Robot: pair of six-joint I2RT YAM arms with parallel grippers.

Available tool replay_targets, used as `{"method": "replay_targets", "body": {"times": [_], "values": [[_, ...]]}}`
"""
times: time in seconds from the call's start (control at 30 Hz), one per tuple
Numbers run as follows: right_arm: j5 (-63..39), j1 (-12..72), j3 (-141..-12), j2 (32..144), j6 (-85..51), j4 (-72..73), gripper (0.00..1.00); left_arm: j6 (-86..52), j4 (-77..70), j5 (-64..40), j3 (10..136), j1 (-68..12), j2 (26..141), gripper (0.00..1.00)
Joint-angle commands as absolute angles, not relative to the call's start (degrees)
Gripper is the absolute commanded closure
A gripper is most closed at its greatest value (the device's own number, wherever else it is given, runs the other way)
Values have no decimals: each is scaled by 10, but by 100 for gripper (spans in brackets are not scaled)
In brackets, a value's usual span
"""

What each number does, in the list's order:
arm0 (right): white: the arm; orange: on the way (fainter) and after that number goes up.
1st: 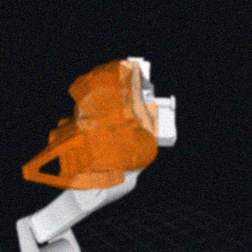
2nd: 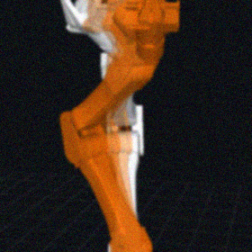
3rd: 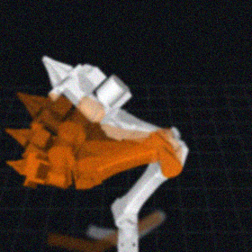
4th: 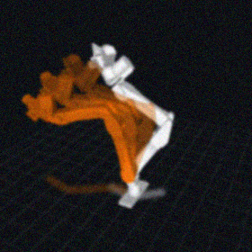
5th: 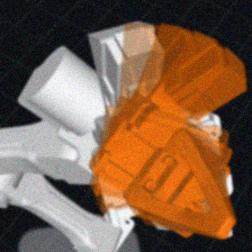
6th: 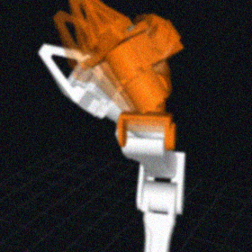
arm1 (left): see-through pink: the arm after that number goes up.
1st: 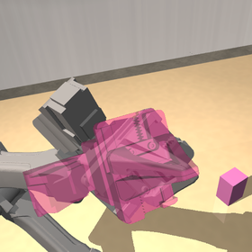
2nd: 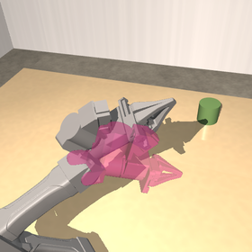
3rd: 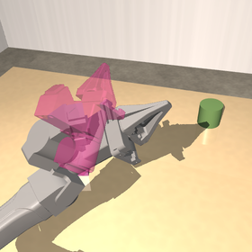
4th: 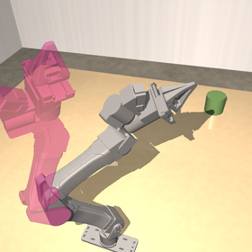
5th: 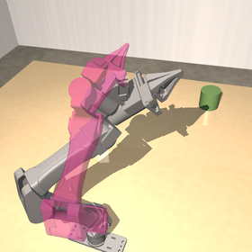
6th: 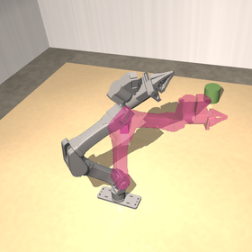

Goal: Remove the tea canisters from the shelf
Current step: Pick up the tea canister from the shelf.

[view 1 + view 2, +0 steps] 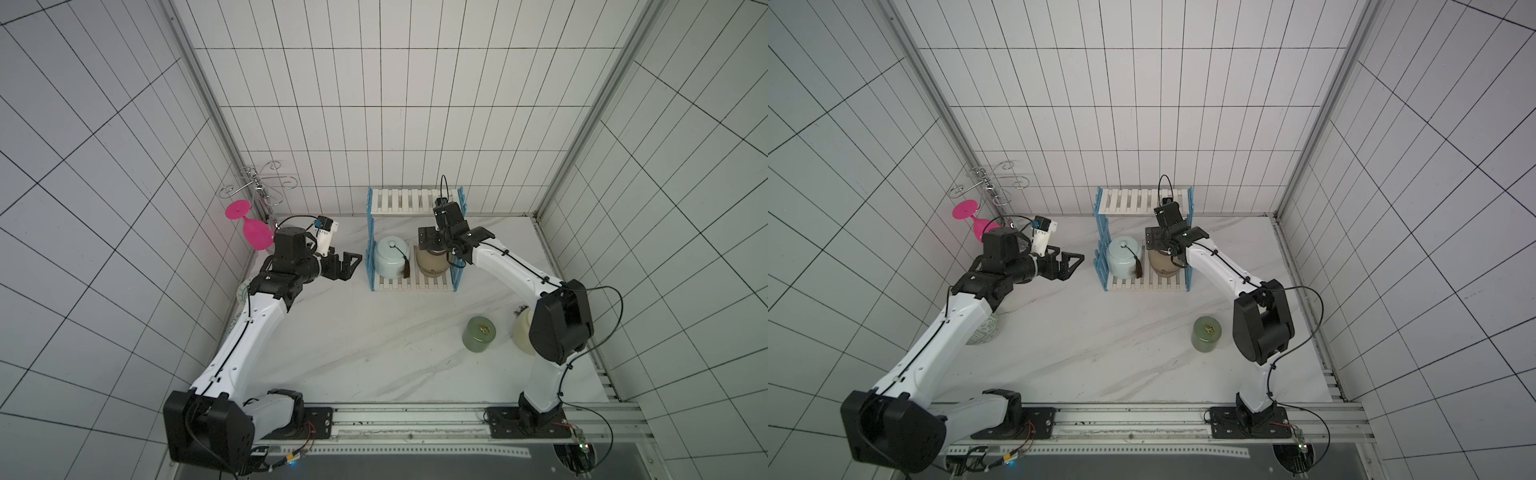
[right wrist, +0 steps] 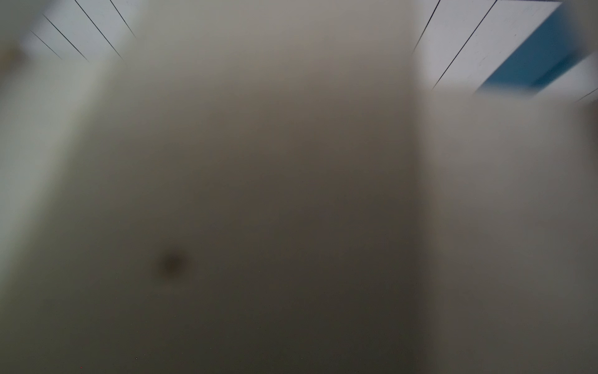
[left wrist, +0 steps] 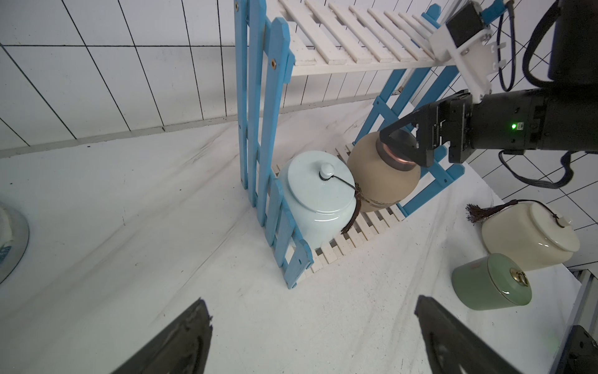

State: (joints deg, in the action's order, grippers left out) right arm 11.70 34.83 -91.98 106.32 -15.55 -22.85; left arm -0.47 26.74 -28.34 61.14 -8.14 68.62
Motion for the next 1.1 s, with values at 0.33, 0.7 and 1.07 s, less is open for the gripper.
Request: {"method": "replay_targets", "body": {"times": [0.33,0.7,1.07], "values": [[162,349,-828,1039,-196,-183,5,-4,249,-290,602,-79,684,1],[200,366,-755,1016,-184,-51,2,-3,247,-291,600,-79,683,1],[238,397,-692,989,-208,0,3,-1,245,-292,597,-80,683,1]]}}
